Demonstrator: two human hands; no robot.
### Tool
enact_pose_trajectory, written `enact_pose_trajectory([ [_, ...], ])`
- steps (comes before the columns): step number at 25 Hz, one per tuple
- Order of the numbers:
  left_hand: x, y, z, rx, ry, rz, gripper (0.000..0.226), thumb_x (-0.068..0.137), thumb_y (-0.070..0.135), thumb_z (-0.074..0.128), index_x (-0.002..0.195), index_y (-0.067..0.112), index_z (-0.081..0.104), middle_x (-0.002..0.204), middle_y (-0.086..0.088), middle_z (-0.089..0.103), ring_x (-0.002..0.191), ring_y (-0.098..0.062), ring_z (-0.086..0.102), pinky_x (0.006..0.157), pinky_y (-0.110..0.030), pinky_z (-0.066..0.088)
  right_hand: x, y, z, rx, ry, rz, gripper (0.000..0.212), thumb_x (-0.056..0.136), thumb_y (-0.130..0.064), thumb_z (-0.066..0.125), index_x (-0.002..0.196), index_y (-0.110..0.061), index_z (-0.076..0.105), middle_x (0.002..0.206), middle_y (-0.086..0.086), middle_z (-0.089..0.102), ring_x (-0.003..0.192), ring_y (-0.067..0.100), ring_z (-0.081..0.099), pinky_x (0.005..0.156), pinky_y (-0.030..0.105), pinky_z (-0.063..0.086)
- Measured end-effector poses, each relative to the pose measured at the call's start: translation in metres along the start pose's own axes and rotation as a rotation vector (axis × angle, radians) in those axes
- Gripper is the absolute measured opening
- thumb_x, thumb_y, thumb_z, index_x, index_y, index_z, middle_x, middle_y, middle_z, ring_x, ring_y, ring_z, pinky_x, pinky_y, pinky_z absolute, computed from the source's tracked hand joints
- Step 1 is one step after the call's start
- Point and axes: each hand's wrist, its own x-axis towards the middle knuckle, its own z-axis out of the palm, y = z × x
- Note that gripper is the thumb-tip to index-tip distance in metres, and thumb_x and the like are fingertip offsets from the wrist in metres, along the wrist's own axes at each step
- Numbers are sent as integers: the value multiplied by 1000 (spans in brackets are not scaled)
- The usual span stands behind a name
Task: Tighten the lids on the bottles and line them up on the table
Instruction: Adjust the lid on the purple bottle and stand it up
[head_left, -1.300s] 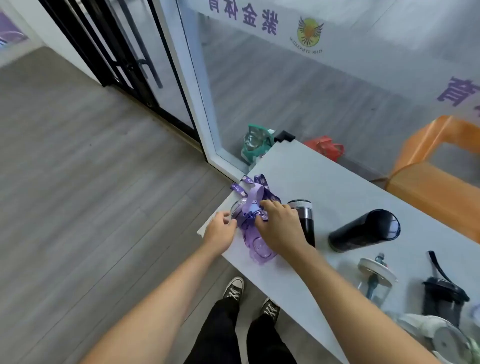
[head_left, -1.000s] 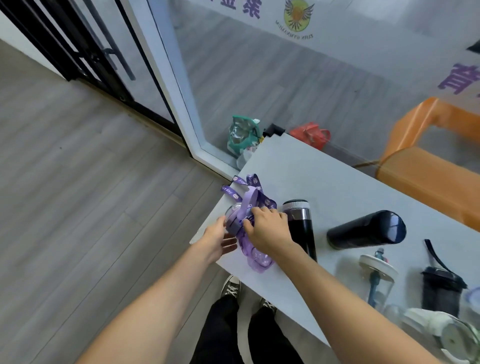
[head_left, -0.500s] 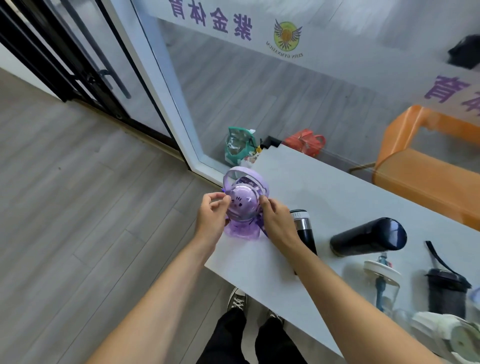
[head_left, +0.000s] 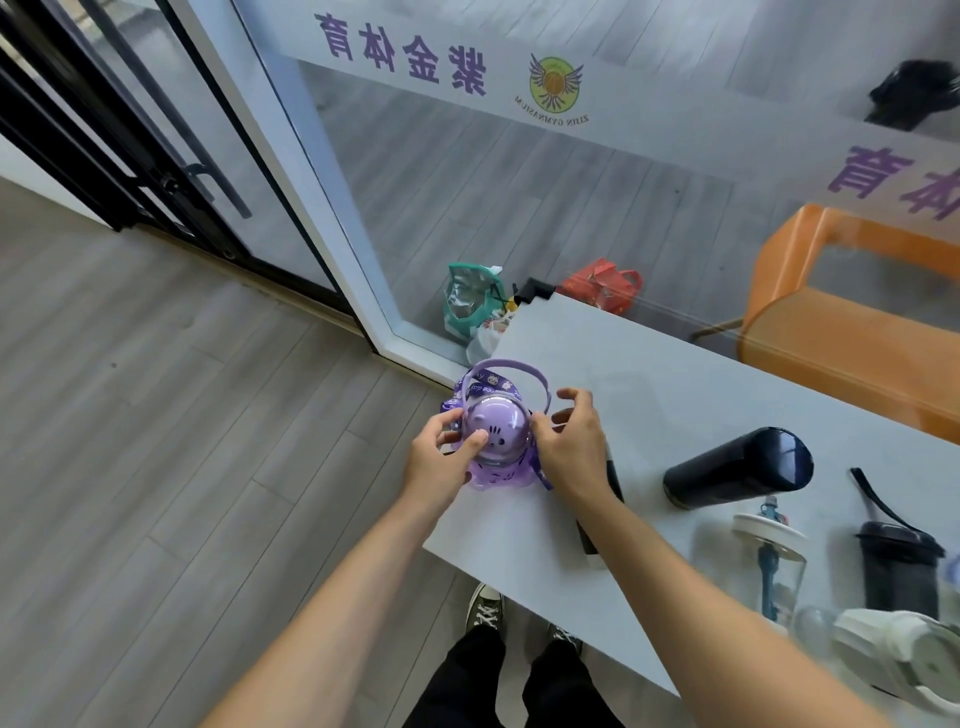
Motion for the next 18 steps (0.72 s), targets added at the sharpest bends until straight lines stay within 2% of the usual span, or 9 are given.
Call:
enact_pose_trajectory([
  [2,5,0,-3,-24,-28,-2,46,86,25,74,129,23,57,114,-9,65,104,-22,67,77,-41,63,-14,8,3,10,-21,-67,23,95,-26,58,118,-21,59,104,7,67,90,21,67,79,36,57],
  [6,12,-1,-6,-81,-87,-36,42,84,25,76,122,29,58,117,-13,66,106,-27,69,75,-40,64,-23,5,0,82,-71,-58,27,99,-29,54,121,-19,66,101,-1,67,92,15,67,76,24,56],
  [9,19,-1,-4,-90,-113,-21,42,78,27,80,113,29,58,121,-16,63,106,-30,69,67,-34,62,-16,1,-1,56,-53,-38,30,98,-33,55,122,-20,67,106,1,69,94,16,66,83,30,57],
  [12,25,4,1,-74,-141,-23,47,78,25,81,118,24,55,120,-17,63,105,-30,69,66,-33,62,-6,3,-2,40,-36,-12,32,97,-36,56,122,-20,67,112,4,70,97,17,65,88,34,57],
  [16,39,13,11,-49,-165,-43,53,79,28,80,125,28,53,114,-16,66,103,-31,69,75,-40,64,14,3,-6,41,-10,-20,35,94,-41,61,123,-22,68,108,2,69,95,17,65,85,31,54],
  [18,50,19,19,-39,-153,-36,54,81,27,78,129,26,53,115,-16,65,102,-31,69,73,-37,63,26,3,-7,47,-4,-31,37,93,-43,62,123,-23,67,108,2,69,95,17,66,84,31,56],
])
